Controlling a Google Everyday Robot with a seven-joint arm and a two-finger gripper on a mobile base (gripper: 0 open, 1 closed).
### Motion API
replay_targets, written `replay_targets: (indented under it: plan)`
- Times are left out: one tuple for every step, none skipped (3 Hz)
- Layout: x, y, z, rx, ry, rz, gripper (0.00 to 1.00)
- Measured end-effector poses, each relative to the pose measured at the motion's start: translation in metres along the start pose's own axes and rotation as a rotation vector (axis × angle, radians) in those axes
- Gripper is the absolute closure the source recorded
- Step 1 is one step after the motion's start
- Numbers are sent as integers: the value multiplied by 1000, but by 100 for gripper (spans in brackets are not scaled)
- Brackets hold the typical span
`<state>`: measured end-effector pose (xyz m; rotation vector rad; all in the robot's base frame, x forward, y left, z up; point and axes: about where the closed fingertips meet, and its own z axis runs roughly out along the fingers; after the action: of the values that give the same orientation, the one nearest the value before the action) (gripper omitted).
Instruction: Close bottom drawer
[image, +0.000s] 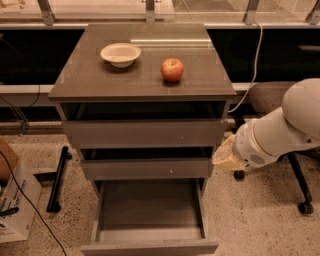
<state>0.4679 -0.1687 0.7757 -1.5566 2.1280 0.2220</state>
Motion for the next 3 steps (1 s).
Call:
replay_targets:
  plan:
    - [14,-4,44,-13,-43,54,100]
    - [38,-12,106,-34,-112,134,100]
    - [48,-6,130,-66,-107,156,100]
